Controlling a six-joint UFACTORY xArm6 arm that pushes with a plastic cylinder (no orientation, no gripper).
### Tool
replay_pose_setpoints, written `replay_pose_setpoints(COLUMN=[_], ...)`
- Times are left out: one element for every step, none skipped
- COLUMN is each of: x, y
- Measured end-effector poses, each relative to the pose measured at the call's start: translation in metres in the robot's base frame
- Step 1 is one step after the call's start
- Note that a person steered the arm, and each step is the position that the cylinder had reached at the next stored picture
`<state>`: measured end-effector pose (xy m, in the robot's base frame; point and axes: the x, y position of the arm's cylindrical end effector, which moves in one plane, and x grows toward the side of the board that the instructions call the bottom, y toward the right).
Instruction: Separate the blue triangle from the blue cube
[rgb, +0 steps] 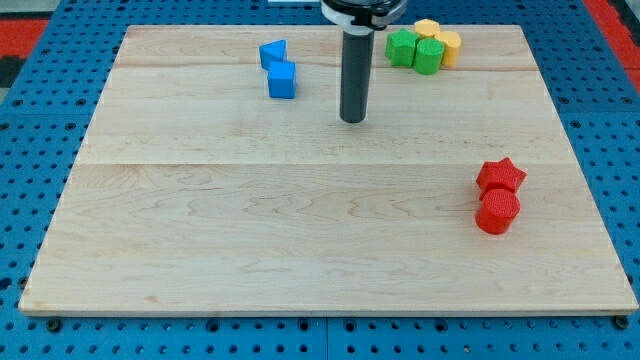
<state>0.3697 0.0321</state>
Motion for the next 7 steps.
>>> replay_pose_setpoints(x=[0.000, -0.002, -0.016, -0.056, -0.075, -0.095, -0.119], y=[0.000, 0.000, 0.000, 0.000, 0.002, 0.016, 0.016])
